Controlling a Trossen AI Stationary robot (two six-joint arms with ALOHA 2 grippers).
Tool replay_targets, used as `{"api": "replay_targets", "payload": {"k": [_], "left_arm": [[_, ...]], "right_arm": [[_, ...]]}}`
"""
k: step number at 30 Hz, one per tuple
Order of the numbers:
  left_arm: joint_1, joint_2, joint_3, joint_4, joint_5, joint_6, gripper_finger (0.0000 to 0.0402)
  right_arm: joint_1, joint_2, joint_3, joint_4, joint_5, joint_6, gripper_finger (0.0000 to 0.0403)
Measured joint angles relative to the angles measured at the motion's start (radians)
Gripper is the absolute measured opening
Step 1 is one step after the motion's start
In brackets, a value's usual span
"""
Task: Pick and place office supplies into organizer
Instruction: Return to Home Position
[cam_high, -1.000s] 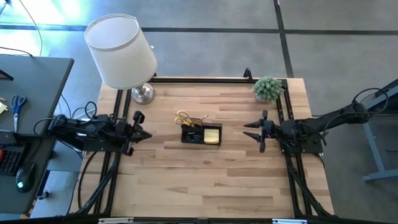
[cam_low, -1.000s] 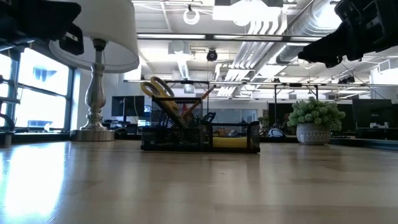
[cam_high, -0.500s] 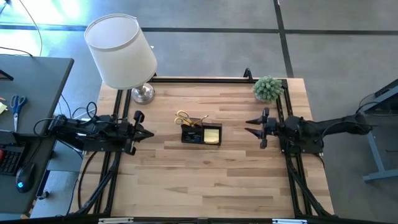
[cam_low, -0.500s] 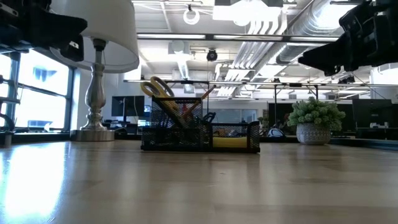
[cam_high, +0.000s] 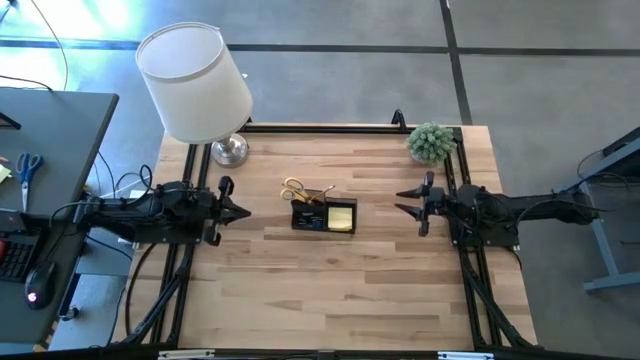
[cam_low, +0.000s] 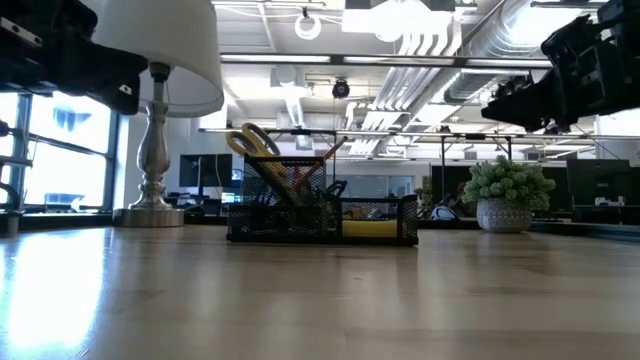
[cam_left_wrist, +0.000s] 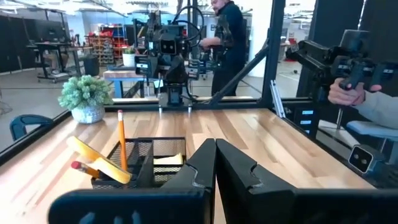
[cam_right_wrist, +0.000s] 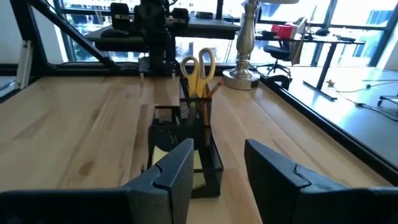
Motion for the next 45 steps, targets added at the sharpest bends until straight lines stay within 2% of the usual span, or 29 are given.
{"api": "replay_targets", "payload": {"k": [6, 20, 24, 29, 35, 45], "left_arm": [[-0.001, 0.000, 0.000, -0.002, -0.022, 0.000, 0.0001], [-0.001, 0.000, 0.000, -0.002, -0.025, 0.008, 0.0001], [-0.001, 0.000, 0.000, -0.002, -0.025, 0.007, 0.0001], [-0.001, 0.000, 0.000, -0.003, -0.025, 0.007, 0.0001], [-0.001, 0.000, 0.000, -0.003, -0.025, 0.008, 0.0001], [-0.001, 0.000, 0.000, -0.003, -0.025, 0.010, 0.0001]], "right_arm": [[0.000, -0.001, -0.039, 0.054, -0.002, -0.011, 0.0139], [0.001, -0.007, -0.036, 0.081, 0.019, -0.020, 0.0139], [0.001, -0.050, -0.015, 0.034, -0.005, -0.014, 0.0139], [0.001, -0.147, -0.014, -0.120, 0.016, 0.021, 0.0139], [0.002, -0.230, -0.019, -0.124, -0.021, 0.019, 0.0139], [0.002, -0.236, -0.019, -0.125, -0.001, -0.002, 0.0139]]}}
